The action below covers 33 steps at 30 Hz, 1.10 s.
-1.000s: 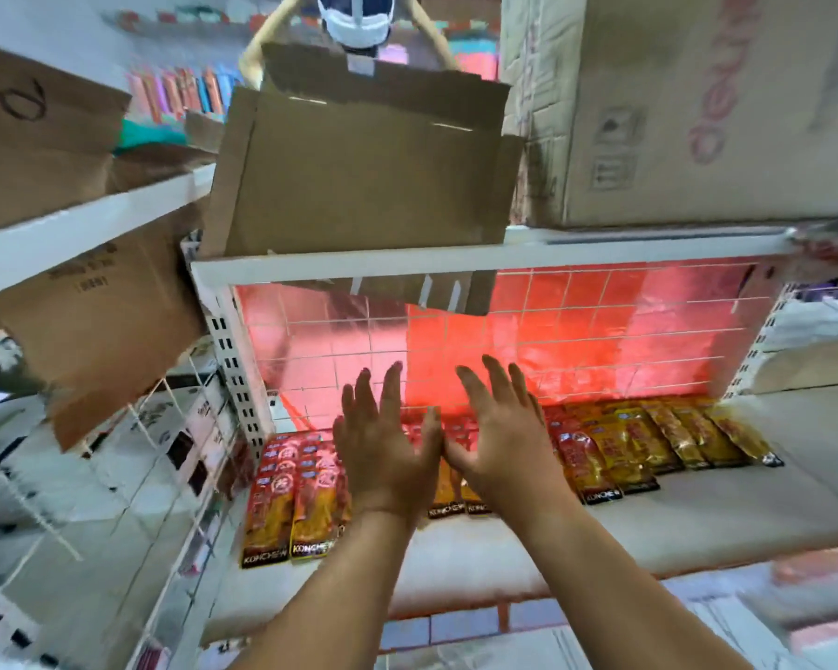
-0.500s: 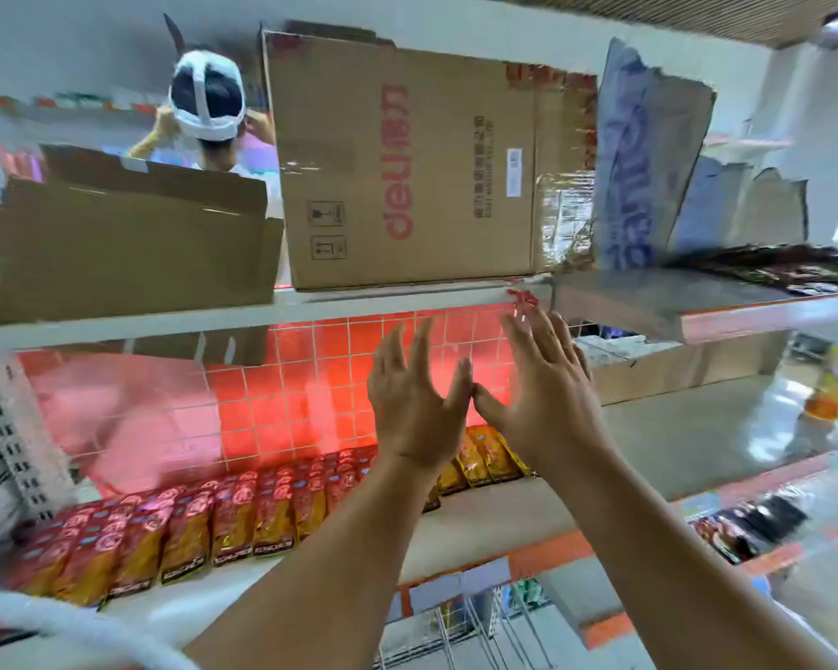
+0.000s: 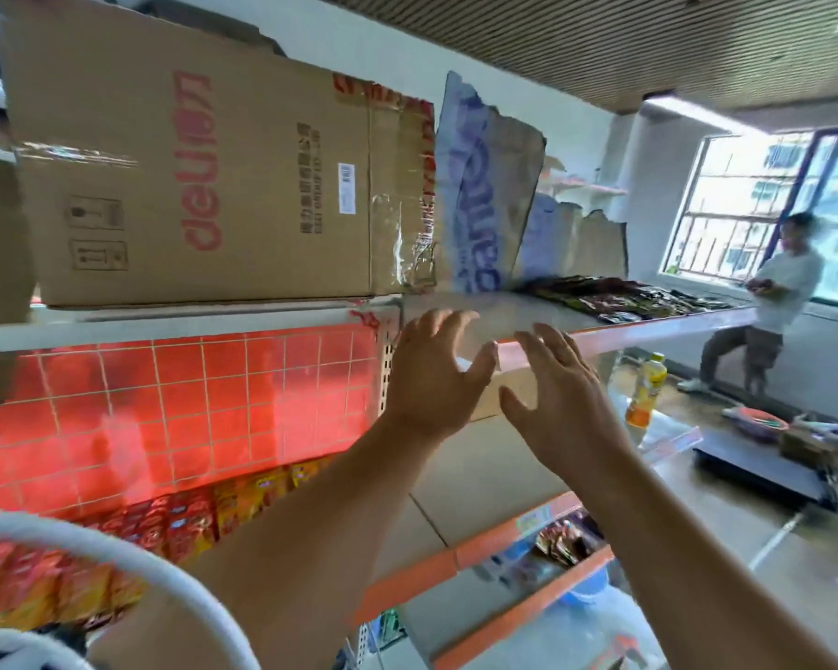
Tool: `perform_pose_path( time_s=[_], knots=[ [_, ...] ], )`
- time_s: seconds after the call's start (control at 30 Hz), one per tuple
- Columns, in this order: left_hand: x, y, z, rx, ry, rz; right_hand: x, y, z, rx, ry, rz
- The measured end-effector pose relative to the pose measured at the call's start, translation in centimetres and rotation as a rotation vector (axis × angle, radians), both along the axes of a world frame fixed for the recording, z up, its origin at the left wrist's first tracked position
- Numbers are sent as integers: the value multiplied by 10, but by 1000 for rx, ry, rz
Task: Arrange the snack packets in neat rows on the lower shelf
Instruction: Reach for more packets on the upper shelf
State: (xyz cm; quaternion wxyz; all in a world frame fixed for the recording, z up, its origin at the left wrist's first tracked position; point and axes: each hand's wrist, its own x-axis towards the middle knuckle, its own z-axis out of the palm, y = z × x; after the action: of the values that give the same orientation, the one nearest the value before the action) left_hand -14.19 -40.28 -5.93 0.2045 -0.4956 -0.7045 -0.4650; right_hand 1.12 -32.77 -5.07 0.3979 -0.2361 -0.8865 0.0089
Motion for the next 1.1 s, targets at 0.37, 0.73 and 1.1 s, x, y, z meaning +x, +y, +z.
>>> perform_pose_path(
  time_s=[0.37,0.73,1.1],
  knots=[
    [-64,125,50,-630,-180,-274,-60,157,36,-282,-234,-59],
    [-112,250,64,-1038,92,-227,-107,304,66,-300,-480,-35],
    [-114,319,70,-1003,193,-234,-110,376,81,-282,-550,-225]
  ],
)
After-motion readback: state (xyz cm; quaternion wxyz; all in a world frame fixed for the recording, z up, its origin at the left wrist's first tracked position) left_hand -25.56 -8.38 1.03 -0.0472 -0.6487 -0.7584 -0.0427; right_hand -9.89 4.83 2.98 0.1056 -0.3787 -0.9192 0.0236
